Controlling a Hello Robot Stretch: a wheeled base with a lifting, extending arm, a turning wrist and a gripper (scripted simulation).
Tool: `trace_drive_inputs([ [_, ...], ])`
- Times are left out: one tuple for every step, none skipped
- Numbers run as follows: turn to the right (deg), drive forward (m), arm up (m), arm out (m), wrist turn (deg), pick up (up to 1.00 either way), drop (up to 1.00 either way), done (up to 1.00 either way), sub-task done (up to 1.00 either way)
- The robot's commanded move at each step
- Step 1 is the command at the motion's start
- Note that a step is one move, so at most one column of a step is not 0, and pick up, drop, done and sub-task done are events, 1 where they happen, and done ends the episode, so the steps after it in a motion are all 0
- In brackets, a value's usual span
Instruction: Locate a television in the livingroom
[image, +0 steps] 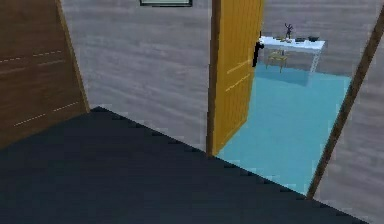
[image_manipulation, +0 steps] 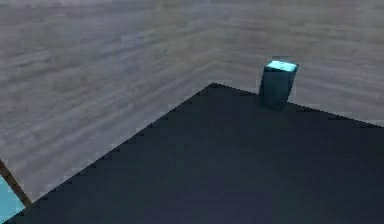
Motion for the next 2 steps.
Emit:
trace_drive_inputs([
  [18.0, 0.0, 0.0, 0.0, 0.0, 0.0, 0.0, 0.0, 0.0],
  [0.0, 1.0, 0.0, 0.0, 0.0, 0.0, 0.0, 0.0, 0.0],
])
